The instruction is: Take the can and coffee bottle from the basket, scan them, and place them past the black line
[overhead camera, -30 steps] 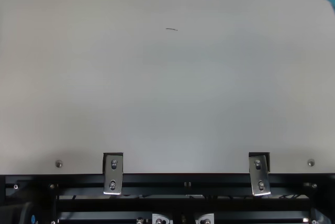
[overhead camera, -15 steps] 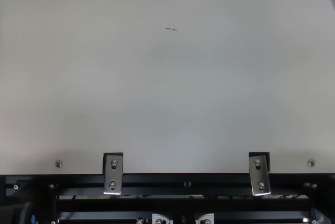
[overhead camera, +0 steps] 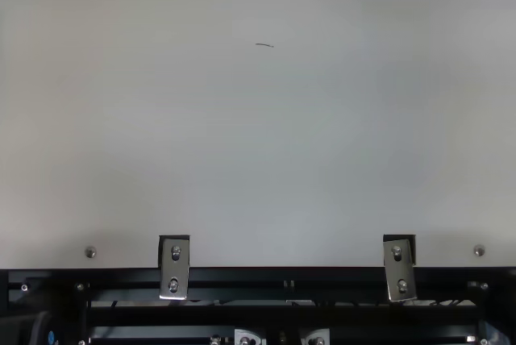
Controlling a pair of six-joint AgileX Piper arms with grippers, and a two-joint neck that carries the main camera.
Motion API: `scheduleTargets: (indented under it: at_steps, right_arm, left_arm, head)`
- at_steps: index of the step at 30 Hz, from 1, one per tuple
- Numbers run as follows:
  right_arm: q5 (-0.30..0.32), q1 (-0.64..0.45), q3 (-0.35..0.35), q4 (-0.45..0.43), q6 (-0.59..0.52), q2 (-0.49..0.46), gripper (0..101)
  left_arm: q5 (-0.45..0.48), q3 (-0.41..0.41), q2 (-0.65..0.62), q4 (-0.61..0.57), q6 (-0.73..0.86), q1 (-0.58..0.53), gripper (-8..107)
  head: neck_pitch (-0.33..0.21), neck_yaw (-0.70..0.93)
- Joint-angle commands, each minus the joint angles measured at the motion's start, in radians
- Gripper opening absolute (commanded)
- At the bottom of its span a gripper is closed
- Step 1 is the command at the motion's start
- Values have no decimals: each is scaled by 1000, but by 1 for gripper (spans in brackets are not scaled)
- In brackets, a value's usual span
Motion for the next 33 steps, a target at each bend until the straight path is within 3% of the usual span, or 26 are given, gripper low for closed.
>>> scheduleTargets:
  at_steps: [1,6,19,20,24,33]
  right_arm:
    - [0,0,0,0,0,0,101]
    - [8,-4,5,-24,3,-23,101]
    - [7,-4,5,-25,4,-24,101]
    - [7,-4,5,-25,4,-24,101]
    - [7,-4,5,-25,4,-24,101]
    - [7,-4,5,-25,4,-24,101]
  left_arm:
    - [-6,6,-7,7,15,-6,90]
    - [-70,79,-72,72,106,-62,90]
    - [-237,430,-327,264,246,-185,90]
    - [-226,364,-291,243,245,-184,90]
    - [-236,427,-328,263,245,-185,90]
    - [-237,429,-328,263,245,-185,90]
  head:
    - [-28,-20]
    - [-28,-20]
    - [-28,-20]
    - [-28,-20]
    - [-28,-20]
    - [-28,-20]
